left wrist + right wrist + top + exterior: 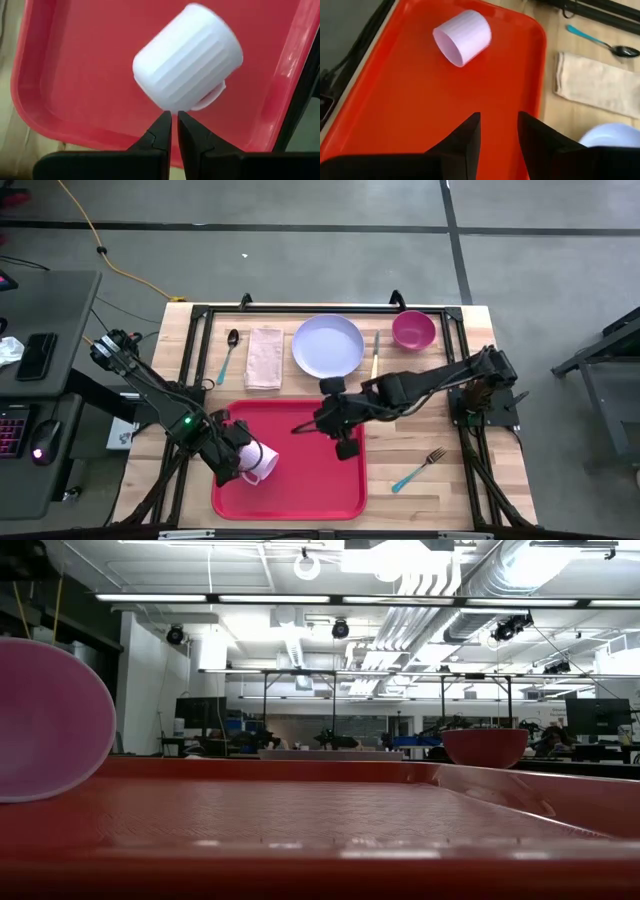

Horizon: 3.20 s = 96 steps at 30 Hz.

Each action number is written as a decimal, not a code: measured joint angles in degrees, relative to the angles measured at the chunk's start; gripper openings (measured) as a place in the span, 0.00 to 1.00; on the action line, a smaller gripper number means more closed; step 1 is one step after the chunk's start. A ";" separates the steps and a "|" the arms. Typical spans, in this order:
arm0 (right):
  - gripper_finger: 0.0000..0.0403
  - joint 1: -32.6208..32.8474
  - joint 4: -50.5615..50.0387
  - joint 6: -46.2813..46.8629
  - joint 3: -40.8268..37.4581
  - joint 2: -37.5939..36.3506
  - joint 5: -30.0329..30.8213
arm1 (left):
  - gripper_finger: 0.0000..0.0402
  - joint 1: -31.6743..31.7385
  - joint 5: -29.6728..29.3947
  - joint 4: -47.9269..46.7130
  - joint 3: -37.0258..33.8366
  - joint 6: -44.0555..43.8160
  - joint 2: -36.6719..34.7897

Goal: Set up tray
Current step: Put the pink mug on the top left of the orange serving tray

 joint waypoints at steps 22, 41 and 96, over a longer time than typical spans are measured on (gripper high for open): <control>0.27 3.26 22.44 2.61 0.00 11.31 -0.95 | 0.16 -8.49 -4.13 -5.54 -0.52 -12.84 -0.02; 0.27 4.74 33.48 7.59 0.00 22.26 3.61 | 0.16 -8.36 -3.45 2.61 -9.76 -12.90 -0.02; 0.26 2.58 44.34 15.62 0.00 30.46 7.99 | 0.16 -8.36 -4.93 19.09 -20.02 -14.34 0.44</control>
